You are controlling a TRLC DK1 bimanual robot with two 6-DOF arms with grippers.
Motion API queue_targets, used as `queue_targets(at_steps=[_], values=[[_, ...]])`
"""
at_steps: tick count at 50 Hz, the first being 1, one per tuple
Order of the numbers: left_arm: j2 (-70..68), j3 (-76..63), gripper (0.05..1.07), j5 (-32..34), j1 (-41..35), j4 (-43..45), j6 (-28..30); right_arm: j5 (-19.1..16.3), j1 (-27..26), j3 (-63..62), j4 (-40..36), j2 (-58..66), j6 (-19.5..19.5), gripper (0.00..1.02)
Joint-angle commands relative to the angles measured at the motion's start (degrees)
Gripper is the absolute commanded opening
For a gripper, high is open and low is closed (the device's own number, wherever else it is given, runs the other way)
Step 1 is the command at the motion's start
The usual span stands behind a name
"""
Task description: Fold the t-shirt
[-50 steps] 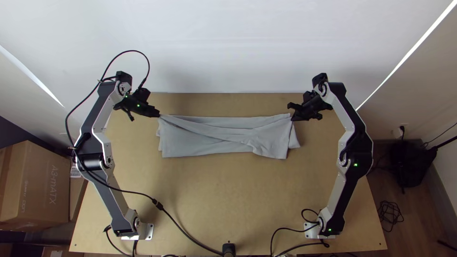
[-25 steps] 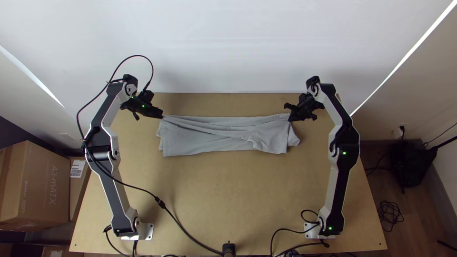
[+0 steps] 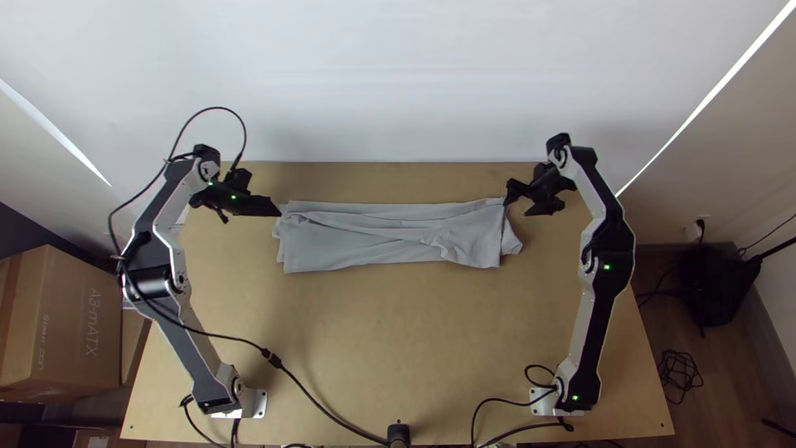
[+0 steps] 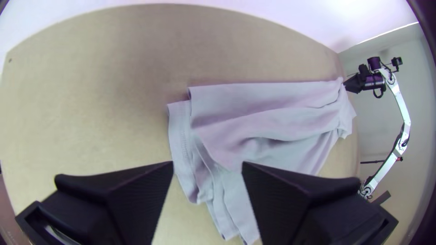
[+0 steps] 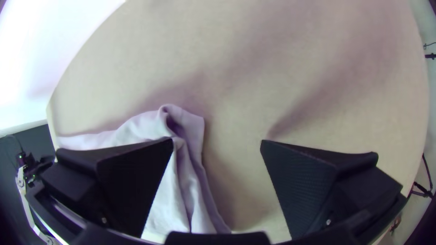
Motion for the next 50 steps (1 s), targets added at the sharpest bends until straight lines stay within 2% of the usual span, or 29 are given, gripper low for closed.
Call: queue_targets(at_steps=[1,10,13,18,24,32,36,43,50], values=[[-5.4,-4.1,1.0,2.2,1.8,-0.1,1.5,0.4,-1.5,-2.9,0.8,-7.4,0.9,0.99],[-9.7,-9.9,1.0,7.9,5.4,-0.5,3.7,0.4,-1.9,-8.4,0.8,-13.9,0.9,0.99],[-10.3,-11.4,1.01,10.3,6.6,-1.0,4.5,-0.9,-2.0,-10.1,0.8,-16.0,1.0,0.99],[-10.8,-14.4,1.01,12.5,7.9,-0.9,5.0,-8.2,-3.0,-12.0,0.8,-19.2,2.6,0.99],[-10.5,-18.4,1.01,13.5,8.4,1.4,5.3,-20.7,-4.8,-13.6,1.0,-22.5,5.3,0.99],[-9.9,-21.5,1.01,13.5,8.5,6.1,4.3,-27.9,-5.8,-16.8,5.0,-27.8,8.6,0.99],[-9.2,-22.4,1.01,13.5,8.0,9.2,2.8,-30.1,-6.1,-19.0,8.4,-30.8,10.8,0.99],[-7.2,-23.3,1.02,13.1,6.3,13.6,-0.4,-32.5,-6.7,-19.3,9.8,-34.3,12.5,0.99],[-5.9,-25.3,1.02,9.4,3.1,19.8,-3.5,-32.8,-6.9,-19.4,10.4,-37.0,13.7,0.99]])
